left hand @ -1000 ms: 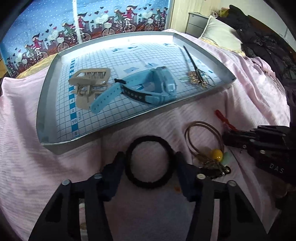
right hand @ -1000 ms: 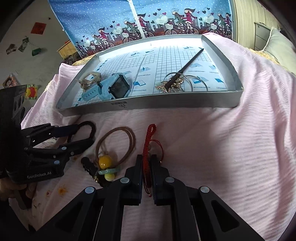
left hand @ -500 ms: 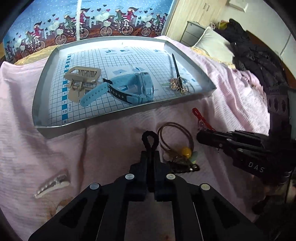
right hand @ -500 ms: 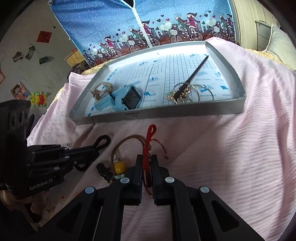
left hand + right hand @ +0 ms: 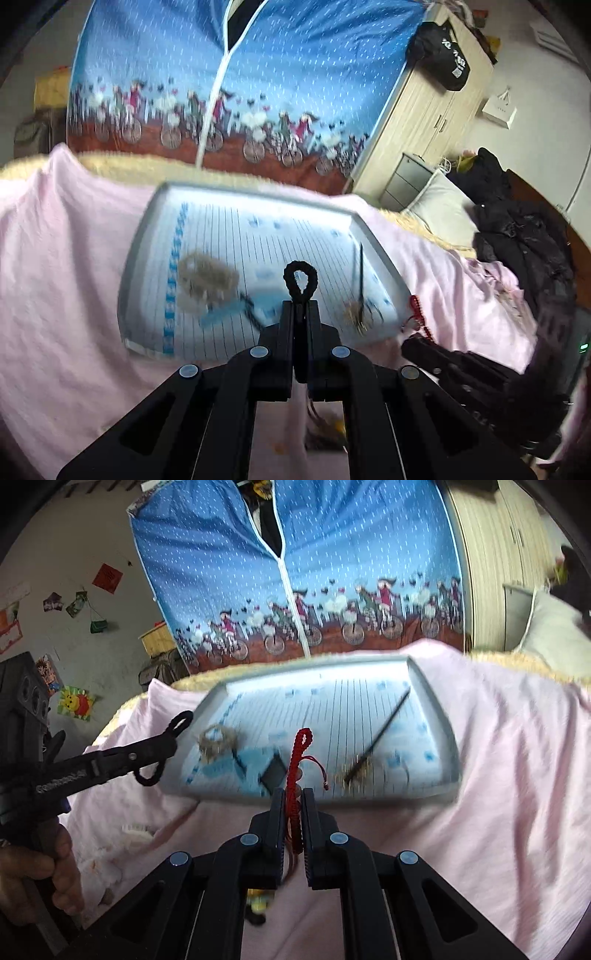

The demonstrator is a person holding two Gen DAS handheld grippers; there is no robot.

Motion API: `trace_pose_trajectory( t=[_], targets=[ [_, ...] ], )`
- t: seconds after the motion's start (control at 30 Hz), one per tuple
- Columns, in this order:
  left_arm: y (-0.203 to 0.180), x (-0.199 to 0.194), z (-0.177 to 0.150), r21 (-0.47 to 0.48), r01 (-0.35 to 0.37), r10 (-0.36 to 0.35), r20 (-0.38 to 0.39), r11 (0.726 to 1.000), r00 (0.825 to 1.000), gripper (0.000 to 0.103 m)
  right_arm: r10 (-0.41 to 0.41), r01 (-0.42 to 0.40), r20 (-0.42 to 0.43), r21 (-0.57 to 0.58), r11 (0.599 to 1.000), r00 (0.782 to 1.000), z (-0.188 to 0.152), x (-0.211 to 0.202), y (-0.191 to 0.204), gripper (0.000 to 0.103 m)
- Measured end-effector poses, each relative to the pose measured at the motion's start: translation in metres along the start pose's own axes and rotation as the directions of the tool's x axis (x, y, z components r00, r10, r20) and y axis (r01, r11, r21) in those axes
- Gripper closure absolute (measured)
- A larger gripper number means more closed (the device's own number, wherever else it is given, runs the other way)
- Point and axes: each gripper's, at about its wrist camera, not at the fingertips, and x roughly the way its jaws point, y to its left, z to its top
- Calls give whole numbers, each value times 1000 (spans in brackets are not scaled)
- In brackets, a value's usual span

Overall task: Organize jewelry
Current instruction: 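Carry the hair tie into the tray with the left tool while the right tool carries the earring there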

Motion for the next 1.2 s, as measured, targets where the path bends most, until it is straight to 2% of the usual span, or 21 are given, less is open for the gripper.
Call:
trace_pose_trajectory(
  t=[0.07,0.17,0.3,0.43,0.6,0.83,1.2],
  targets=[
    [1,4,6,18,-7,6,31,1000,999,100,-7,7,41,-12,1000,999,15,7,1,95],
    [16,20,13,-11,11,-11,34,1000,999,100,6,-6,73,4,1000,997,32,21,-4,95],
    [39,44,19,-42,6,-5,12,999,1000,100,21,-21,55,3,1000,998,43,42,-12,95],
    [52,57,19,-54,19,-20,-19,998,1000,100,23,-22,-39,24,999,999,35,65,-20,95],
    [48,69,5,-8,25,-26,-74,1000,997,100,-9,8,-95,-18,1000,995,23,77,-17,95],
    [46,80,-5,-21,29,-32,-128,999,991,100,-20,14,-133,-45,999,991,12,88,-14,95],
    [50,82,-4,-44,22,-29,-149,999,988,100,-26,23,-133,-27,999,991,12,88,-19,95]
  ],
)
